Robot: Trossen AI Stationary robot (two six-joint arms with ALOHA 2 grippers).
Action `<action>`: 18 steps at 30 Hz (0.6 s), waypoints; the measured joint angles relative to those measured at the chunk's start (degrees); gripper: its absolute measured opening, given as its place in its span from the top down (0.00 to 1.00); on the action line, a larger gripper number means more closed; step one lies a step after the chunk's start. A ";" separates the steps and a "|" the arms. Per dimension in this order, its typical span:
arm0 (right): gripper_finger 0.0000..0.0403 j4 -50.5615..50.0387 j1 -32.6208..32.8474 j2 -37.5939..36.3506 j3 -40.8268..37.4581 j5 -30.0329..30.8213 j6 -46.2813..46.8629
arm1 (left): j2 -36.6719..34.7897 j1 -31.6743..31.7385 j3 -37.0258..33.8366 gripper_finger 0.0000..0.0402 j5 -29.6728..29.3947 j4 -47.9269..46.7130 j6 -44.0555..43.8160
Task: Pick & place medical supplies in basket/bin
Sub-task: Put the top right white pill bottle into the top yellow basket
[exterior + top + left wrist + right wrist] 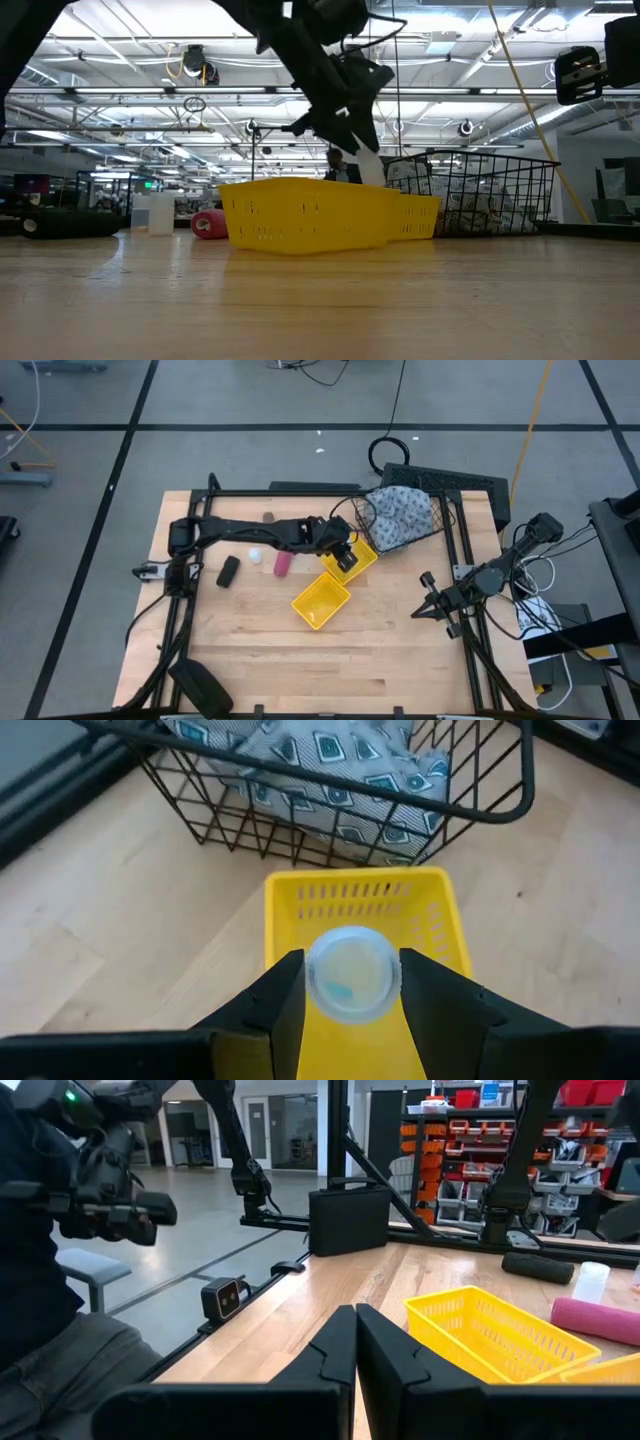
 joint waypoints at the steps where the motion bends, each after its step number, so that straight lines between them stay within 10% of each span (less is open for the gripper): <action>1: 1.00 0.00 0.00 0.02 0.00 0.00 -0.02 | 0.33 0.12 0.00 0.62 0.27 0.26 0.01; 18: 1.00 0.00 0.00 0.00 0.00 0.00 0.00 | 0.67 -1.49 0.00 0.62 0.73 -6.71 0.37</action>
